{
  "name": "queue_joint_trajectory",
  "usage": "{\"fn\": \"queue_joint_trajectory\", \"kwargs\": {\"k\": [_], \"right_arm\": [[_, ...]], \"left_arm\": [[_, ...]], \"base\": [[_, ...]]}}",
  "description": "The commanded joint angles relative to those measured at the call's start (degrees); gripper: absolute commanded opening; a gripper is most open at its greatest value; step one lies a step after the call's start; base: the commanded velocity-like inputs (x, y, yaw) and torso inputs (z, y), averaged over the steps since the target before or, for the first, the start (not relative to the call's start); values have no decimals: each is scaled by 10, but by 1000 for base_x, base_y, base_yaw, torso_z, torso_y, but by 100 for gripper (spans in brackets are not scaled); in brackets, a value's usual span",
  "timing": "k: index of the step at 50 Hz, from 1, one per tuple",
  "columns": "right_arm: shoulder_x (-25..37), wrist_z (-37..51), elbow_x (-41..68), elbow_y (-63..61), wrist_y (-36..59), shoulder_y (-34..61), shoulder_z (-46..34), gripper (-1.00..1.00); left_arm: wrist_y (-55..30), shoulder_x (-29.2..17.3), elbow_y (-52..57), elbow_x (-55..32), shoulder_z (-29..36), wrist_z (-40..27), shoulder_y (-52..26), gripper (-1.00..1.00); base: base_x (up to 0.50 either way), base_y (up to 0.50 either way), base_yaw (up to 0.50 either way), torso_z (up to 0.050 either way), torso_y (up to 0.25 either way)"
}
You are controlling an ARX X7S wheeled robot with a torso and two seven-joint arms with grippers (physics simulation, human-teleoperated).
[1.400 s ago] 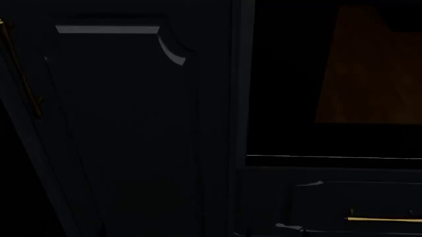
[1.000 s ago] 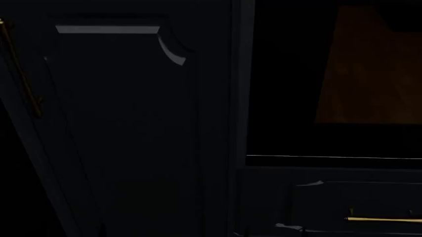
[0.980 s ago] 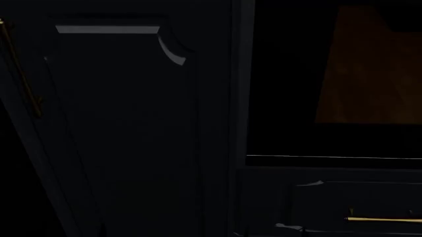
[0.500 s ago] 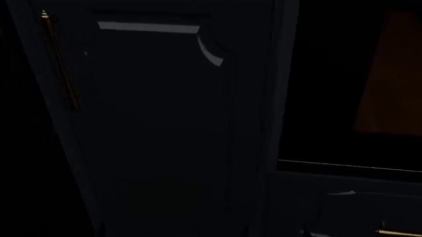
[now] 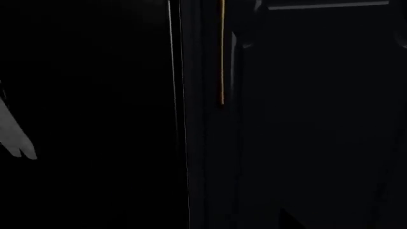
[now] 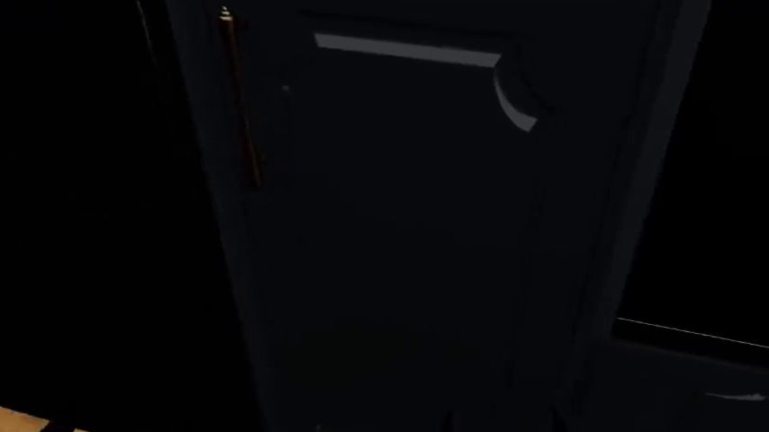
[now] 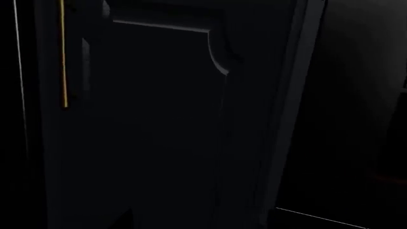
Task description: Navigate to the hood.
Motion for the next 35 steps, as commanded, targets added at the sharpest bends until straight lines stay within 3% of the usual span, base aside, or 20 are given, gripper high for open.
{"fn": "queue_joint_trajectory", "kwargs": {"k": [1,4,5,6,16,35], "right_arm": [[5,7,9,1,9,4,-6,100],[6,11,7,11,-1,6,-9,100],[-3,12,11,97,-83,66,-9,100],[-4,12,12,179,-98,76,-10,100],[-16,13,18,370,-188,177,-20,100],[-10,27,20,355,-190,171,-33,100]], "left_arm": [[0,-4,-2,-9,4,-5,-2,100],[7,-4,-6,-9,6,-5,-2,100],[75,12,-92,-7,5,4,-58,100],[96,16,-174,-6,5,6,-74,100],[195,34,-378,-6,7,12,-179,100],[186,26,-354,-15,22,3,-171,100]], "base": [[0,0,500,0,0],[0,0,500,0,0],[0,0,500,0,0],[0,0,500,0,0],[0,0,500,0,0],[0,0,500,0,0]]}}
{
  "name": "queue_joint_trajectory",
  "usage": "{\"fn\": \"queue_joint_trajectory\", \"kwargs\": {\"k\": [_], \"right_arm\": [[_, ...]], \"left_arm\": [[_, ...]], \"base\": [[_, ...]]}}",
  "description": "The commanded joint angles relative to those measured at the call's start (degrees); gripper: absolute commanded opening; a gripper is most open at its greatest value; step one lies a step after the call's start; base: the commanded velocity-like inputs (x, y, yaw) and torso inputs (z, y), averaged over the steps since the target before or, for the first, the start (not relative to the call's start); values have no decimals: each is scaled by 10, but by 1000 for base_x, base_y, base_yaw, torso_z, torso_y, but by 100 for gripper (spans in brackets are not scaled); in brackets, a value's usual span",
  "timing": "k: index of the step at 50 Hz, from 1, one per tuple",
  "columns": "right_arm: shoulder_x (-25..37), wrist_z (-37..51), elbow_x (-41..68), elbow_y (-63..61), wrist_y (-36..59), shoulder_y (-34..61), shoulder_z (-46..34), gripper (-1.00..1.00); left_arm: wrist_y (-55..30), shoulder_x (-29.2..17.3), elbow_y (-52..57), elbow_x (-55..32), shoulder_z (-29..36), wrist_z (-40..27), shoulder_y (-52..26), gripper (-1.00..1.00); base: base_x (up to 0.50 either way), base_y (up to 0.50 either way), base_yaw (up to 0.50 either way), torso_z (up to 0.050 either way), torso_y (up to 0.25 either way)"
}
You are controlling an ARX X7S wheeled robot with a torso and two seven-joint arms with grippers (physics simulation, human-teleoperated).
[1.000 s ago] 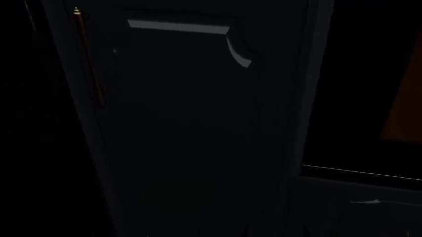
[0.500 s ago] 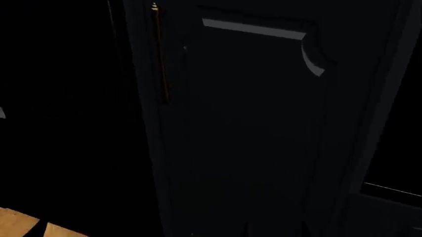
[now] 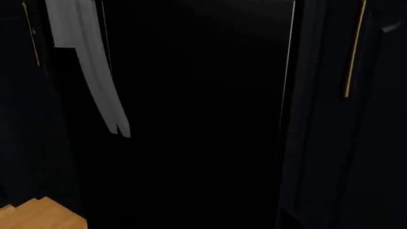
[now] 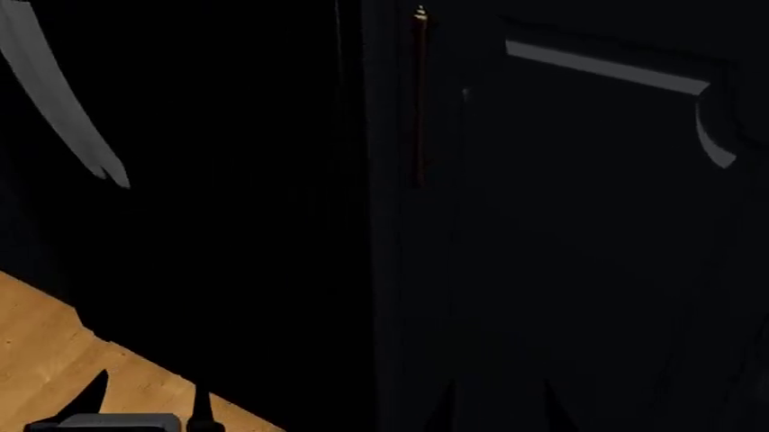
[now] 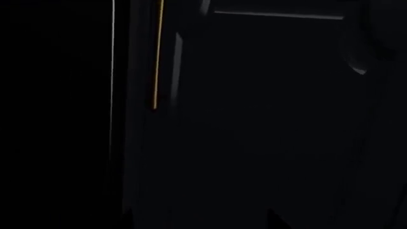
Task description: Navigate to the hood.
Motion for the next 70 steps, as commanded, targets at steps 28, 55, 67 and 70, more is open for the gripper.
{"fn": "queue_joint_trajectory", "kwargs": {"k": [28,55,67,70], "right_arm": [[24,25,7,-137,60,-61,-24,100],[32,25,18,-174,92,-63,-41,100],[35,28,20,-167,85,-62,-46,100],[36,31,18,-169,88,-63,-48,100]], "left_arm": [[-62,-30,142,-5,28,-35,65,100],[-95,-44,175,-24,35,-37,65,100],[-95,-45,173,-25,40,-42,65,100],[-93,-46,175,-25,40,-42,66,100]], "base": [[0,0,500,0,0],[0,0,500,0,0],[0,0,500,0,0],[0,0,500,0,0]]}}
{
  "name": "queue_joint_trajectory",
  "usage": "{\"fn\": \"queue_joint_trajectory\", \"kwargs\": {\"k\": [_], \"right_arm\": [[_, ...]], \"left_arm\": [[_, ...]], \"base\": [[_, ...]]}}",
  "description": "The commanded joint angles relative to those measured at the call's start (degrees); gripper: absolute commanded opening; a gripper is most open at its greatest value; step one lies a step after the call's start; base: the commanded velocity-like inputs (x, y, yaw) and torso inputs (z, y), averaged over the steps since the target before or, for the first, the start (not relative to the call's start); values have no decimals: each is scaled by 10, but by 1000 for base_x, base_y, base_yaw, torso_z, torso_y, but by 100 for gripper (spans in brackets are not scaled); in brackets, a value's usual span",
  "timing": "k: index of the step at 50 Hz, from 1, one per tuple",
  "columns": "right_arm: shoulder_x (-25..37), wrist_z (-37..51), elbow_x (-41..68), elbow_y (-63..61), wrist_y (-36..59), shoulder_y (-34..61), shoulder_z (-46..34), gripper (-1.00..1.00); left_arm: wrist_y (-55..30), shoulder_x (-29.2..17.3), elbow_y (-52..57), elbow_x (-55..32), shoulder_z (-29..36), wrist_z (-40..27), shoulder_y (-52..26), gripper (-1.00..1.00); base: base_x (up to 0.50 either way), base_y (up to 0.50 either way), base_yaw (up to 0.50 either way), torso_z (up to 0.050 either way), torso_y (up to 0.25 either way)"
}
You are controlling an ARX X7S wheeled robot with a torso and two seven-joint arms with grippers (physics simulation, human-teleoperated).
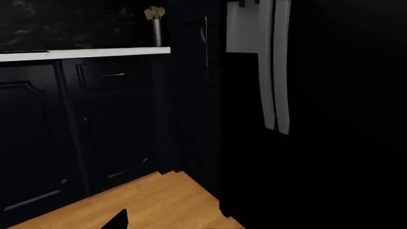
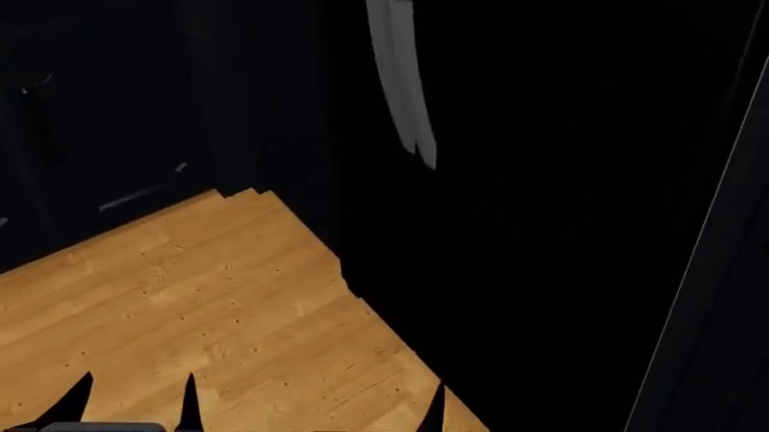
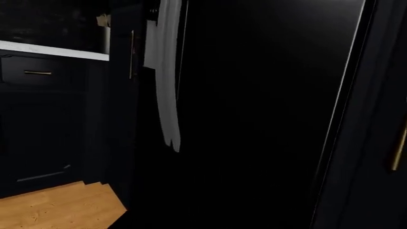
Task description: Navigate to the hood.
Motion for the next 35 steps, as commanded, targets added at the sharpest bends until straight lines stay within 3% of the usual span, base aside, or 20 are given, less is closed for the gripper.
{"fn": "queue_joint_trajectory", "kwargs": {"k": [1,35], "right_arm": [[3,5,0,-2,2,0,-6,100],[11,10,11,-3,6,4,-18,100]], "left_arm": [[0,-2,2,-3,4,-3,1,100],[1,-8,3,-10,15,-11,-1,100]], "base": [[0,0,500,0,0],[0,0,500,0,0]]}}
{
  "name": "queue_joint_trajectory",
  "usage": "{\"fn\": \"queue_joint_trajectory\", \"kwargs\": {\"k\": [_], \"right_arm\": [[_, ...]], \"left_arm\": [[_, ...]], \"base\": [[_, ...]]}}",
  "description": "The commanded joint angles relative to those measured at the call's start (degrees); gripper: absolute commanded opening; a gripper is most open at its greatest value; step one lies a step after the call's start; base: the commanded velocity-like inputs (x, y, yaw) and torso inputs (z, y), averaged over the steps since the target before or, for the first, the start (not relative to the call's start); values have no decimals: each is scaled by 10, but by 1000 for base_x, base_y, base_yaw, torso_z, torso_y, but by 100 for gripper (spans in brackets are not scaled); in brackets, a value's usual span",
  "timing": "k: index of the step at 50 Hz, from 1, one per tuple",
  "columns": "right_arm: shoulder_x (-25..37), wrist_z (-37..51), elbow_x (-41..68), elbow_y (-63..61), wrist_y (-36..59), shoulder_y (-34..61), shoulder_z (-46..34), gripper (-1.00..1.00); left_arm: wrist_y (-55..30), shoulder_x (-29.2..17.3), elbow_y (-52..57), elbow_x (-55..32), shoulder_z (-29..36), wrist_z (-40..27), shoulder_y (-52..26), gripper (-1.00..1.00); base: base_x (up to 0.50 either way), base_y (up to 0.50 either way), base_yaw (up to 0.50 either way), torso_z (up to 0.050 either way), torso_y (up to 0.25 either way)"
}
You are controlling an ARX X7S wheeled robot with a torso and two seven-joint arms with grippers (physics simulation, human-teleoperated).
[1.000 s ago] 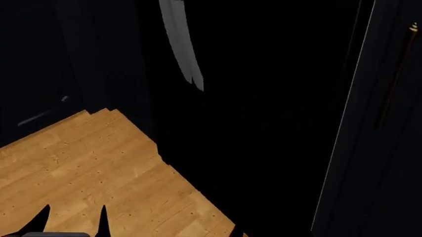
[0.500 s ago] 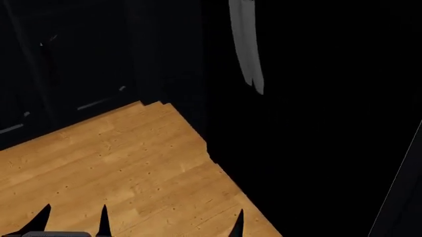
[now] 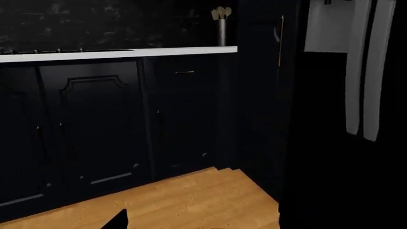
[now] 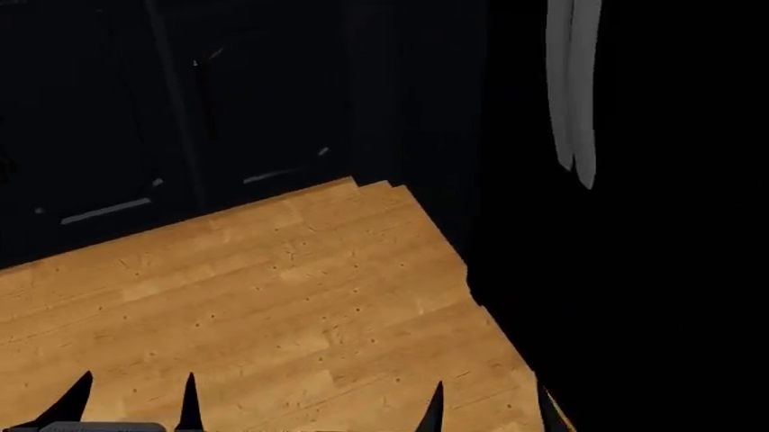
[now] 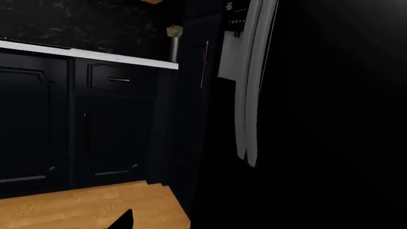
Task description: Navigate to the hood.
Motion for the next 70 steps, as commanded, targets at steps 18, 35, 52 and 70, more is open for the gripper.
{"fn": "queue_joint_trajectory", "kwargs": {"k": [18,35,52,70], "right_arm": [[6,10,5,-3,1,0,-9,100],[11,11,9,-12,7,-3,-16,100],[14,14,13,-12,2,-4,-21,100],[14,33,-1,-3,-9,0,-26,100]], "left_arm": [[-2,-5,6,-6,9,-7,2,100],[-2,-9,9,-10,13,-11,2,100],[-5,-12,13,-14,17,-15,2,100],[-4,-13,5,-19,21,-16,-2,100]], "base": [[0,0,500,0,0],[0,0,500,0,0],[0,0,500,0,0],[-11,0,465,0,0]]}}
